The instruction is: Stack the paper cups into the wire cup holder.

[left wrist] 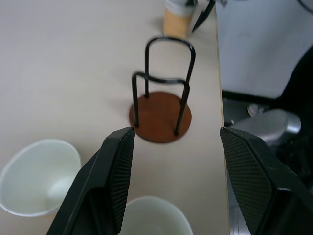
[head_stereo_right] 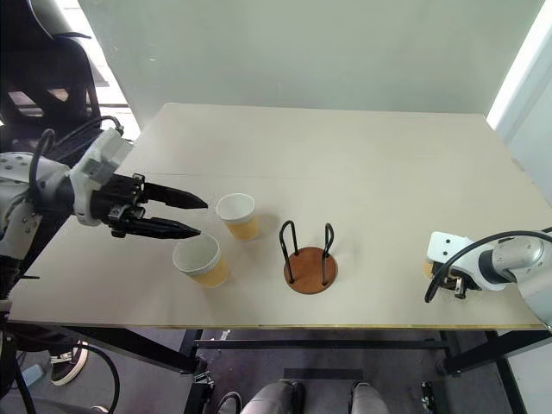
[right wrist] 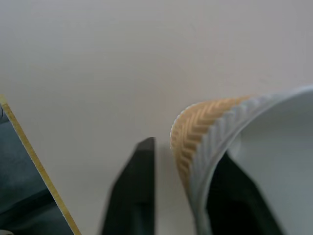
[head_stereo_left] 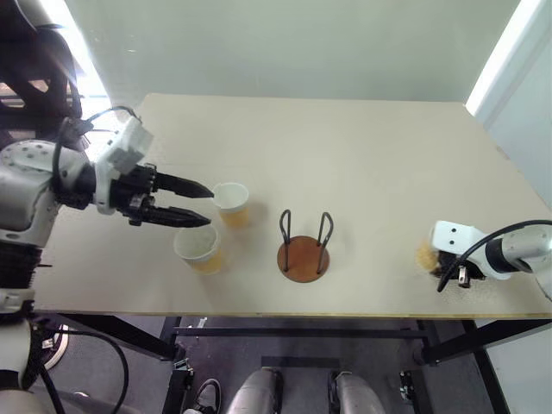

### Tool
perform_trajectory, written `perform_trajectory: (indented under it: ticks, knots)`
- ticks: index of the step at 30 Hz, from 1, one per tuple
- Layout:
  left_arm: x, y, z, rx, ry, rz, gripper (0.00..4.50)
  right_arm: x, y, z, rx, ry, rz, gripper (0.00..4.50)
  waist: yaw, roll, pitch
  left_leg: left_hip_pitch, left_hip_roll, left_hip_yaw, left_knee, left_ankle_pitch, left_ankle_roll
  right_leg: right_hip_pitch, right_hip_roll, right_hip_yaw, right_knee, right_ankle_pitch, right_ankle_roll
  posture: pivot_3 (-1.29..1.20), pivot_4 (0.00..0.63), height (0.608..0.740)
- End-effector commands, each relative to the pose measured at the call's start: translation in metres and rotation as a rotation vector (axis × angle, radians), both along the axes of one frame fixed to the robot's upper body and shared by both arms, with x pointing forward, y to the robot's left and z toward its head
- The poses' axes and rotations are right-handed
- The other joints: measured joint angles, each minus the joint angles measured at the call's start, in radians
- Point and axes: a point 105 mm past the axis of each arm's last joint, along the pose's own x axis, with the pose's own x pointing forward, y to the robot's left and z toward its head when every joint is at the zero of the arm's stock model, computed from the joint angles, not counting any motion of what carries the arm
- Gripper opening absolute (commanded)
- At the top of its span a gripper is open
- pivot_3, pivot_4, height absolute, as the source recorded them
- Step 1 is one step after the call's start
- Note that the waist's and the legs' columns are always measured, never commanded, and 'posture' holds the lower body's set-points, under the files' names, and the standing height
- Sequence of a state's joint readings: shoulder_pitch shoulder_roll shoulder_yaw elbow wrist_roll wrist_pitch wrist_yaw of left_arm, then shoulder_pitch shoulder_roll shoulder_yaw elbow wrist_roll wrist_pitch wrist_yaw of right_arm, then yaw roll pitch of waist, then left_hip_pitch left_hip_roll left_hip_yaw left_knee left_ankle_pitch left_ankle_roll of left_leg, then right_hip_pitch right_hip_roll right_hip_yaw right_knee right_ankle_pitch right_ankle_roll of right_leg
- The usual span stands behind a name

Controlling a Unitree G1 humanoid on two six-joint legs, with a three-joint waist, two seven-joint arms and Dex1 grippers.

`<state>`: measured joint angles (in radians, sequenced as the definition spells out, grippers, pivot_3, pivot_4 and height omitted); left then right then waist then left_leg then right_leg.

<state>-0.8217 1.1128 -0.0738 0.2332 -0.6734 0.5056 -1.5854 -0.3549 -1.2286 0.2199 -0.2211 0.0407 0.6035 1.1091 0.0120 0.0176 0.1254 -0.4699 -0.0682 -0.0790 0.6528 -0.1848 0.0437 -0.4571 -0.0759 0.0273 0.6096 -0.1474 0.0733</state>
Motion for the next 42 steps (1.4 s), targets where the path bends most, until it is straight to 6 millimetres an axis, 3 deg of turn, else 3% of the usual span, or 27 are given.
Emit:
perform_trajectory:
  ticks: [1,4,13,16,21,24,28,29,34,42]
  knots:
    - [-0.013,-0.004,0.028,-0.115,-0.060,-0.073,2.99,0.003,0.000,0.008,-0.017,-0.028,0.013,0.05,0.000,0.000,0.000,0.000,0.000,0.000,0.000,0.000,0.000,0.000,0.000,0.000,0.000,0.000,0.000,0.00,0.150,0.740]
    - [-0.020,-0.004,0.045,-0.226,-0.070,-0.096,2.99,0.004,0.000,0.008,-0.017,-0.025,0.016,0.05,0.000,0.000,0.000,0.000,0.000,0.000,0.000,0.001,0.000,0.000,0.000,0.000,0.000,0.000,-0.001,0.00,0.150,0.740]
    - [-0.027,-0.001,0.048,-0.283,-0.082,-0.083,2.99,0.007,-0.003,0.016,-0.022,-0.034,0.022,0.05,0.000,0.000,0.000,0.001,0.000,0.000,0.000,0.002,-0.001,0.000,0.000,0.000,0.001,0.001,-0.001,0.00,0.150,0.740]
    - [-0.027,0.001,0.047,-0.280,-0.083,-0.075,2.99,0.007,-0.001,0.028,-0.014,-0.056,0.036,0.05,0.000,0.000,0.000,0.001,0.000,0.000,0.000,0.002,0.000,0.001,0.000,0.000,0.000,0.001,-0.002,0.00,0.150,0.740]
    - [-0.027,0.007,0.041,-0.268,-0.087,-0.039,2.99,0.006,0.042,0.088,0.129,-0.191,0.161,0.05,-0.005,0.001,0.000,0.001,0.000,0.000,-0.001,0.004,-0.001,0.000,0.000,0.000,0.001,0.002,-0.003,0.00,0.150,0.740]
    - [-0.023,0.022,0.023,-0.204,-0.056,0.035,2.99,0.003,0.106,0.146,0.337,-0.341,0.339,0.05,-0.021,0.000,0.000,0.005,0.000,0.001,-0.004,0.005,-0.002,0.000,0.001,0.001,0.000,0.003,-0.005,0.00,0.150,0.740]
    - [-0.021,0.029,0.013,-0.159,-0.049,0.078,2.99,-0.009,0.154,0.175,0.482,-0.357,0.460,0.05,-0.028,-0.004,-0.001,0.009,0.003,0.000,-0.014,0.009,-0.005,0.000,0.003,0.000,0.001,-0.003,-0.004,0.00,0.150,0.740]
    - [-0.021,0.031,0.012,-0.150,-0.049,0.084,2.99,-0.012,0.165,0.179,0.514,-0.347,0.483,0.05,-0.023,-0.005,-0.001,0.010,0.004,0.000,-0.016,0.010,-0.006,0.000,0.003,0.000,0.001,-0.002,-0.011,0.00,0.150,0.740]
    - [-0.021,0.034,0.011,-0.144,-0.057,0.097,2.99,-0.016,0.195,0.164,0.557,-0.250,0.505,0.05,-0.009,-0.005,-0.001,0.009,0.003,-0.001,-0.019,0.009,-0.009,-0.002,0.003,-0.002,0.001,-0.003,-0.017,0.00,0.150,0.740]
    - [-0.026,0.037,0.012,-0.134,-0.065,0.113,2.99,-0.008,0.206,0.127,0.480,-0.149,0.468,0.05,-0.011,-0.005,-0.001,0.009,0.004,-0.001,-0.019,0.011,-0.012,-0.004,0.002,-0.003,0.002,-0.004,-0.018,0.00,0.150,0.740]
